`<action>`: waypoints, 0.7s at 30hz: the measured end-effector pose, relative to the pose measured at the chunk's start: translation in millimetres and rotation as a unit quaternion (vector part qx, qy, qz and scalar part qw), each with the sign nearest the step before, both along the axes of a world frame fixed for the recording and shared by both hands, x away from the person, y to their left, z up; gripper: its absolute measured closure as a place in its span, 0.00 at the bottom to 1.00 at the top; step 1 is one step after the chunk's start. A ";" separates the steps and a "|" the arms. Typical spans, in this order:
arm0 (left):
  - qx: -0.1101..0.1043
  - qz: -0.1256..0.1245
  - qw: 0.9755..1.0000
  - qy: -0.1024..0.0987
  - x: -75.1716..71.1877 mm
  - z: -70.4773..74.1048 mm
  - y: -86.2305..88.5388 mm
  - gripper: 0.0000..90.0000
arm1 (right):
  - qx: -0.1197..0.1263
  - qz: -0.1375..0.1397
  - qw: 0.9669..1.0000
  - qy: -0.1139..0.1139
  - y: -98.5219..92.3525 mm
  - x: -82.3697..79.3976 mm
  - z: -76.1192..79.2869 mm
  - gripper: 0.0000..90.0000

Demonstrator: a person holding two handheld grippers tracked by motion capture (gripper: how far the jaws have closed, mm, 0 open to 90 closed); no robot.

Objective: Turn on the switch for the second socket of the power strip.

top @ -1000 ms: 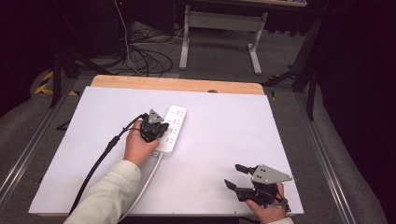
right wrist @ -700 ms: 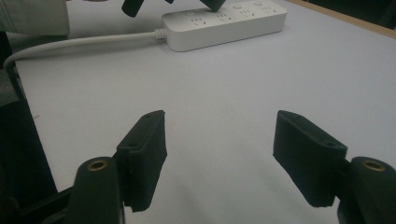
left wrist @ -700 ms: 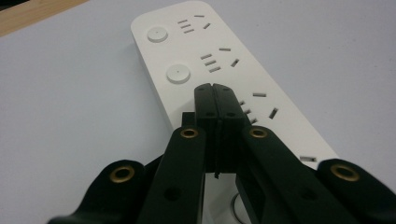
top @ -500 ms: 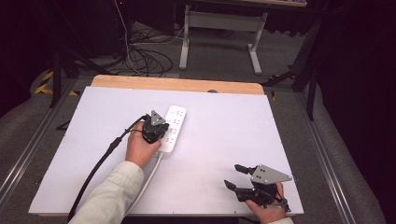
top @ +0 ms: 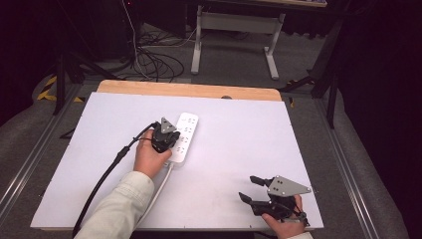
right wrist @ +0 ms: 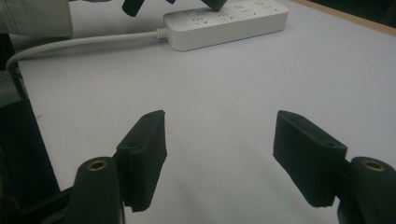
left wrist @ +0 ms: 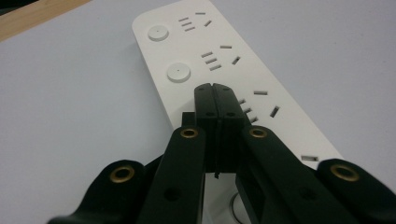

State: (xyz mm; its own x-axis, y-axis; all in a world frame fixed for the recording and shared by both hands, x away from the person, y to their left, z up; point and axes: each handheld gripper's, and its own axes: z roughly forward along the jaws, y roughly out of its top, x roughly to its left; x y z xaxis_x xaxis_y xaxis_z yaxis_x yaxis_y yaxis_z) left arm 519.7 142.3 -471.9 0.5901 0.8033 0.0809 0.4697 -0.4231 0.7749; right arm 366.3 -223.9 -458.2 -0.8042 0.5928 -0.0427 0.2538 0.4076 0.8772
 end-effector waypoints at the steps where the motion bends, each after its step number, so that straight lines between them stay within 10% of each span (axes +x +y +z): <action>1: 0.000 0.003 1.000 -0.001 0.1 -0.1 0.1 1.00 | 0.001 0.000 1.000 0.000 0.1 0.0 -0.2 0.39; 21: -0.018 0.005 1.000 0.017 5.0 0.9 4.5 1.00 | 0.002 -0.001 1.000 0.001 -1.2 -0.2 0.0 0.39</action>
